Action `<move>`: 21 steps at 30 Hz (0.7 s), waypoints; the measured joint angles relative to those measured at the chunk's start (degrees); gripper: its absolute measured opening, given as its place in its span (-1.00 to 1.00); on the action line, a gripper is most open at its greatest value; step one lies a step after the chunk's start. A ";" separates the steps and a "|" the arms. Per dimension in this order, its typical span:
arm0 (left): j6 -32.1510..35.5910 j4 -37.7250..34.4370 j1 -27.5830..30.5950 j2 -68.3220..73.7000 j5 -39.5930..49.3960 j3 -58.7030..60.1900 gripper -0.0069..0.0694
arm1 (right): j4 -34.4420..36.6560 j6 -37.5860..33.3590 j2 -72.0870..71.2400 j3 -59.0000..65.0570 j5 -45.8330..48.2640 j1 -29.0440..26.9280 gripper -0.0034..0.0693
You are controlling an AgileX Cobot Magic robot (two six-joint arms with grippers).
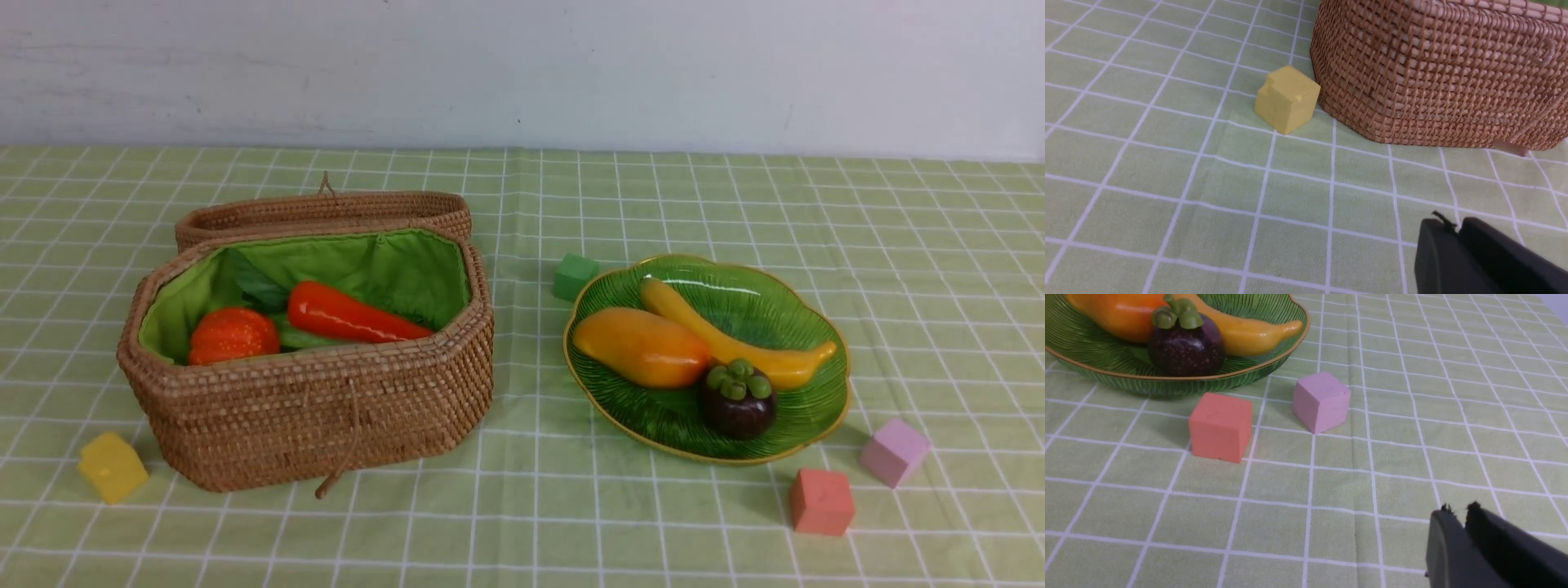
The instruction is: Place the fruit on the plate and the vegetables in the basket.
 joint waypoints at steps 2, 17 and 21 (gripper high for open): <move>0.00 0.00 0.00 0.00 0.00 0.00 -0.66 | 0.00 0.00 0.00 0.00 0.00 0.00 -0.69; 0.00 0.00 0.00 0.00 0.00 0.00 -0.62 | 0.00 0.00 0.00 0.00 0.00 0.00 -0.65; 0.00 0.00 0.00 0.00 0.00 0.00 -0.60 | 0.00 0.00 0.00 0.00 0.00 0.00 -0.64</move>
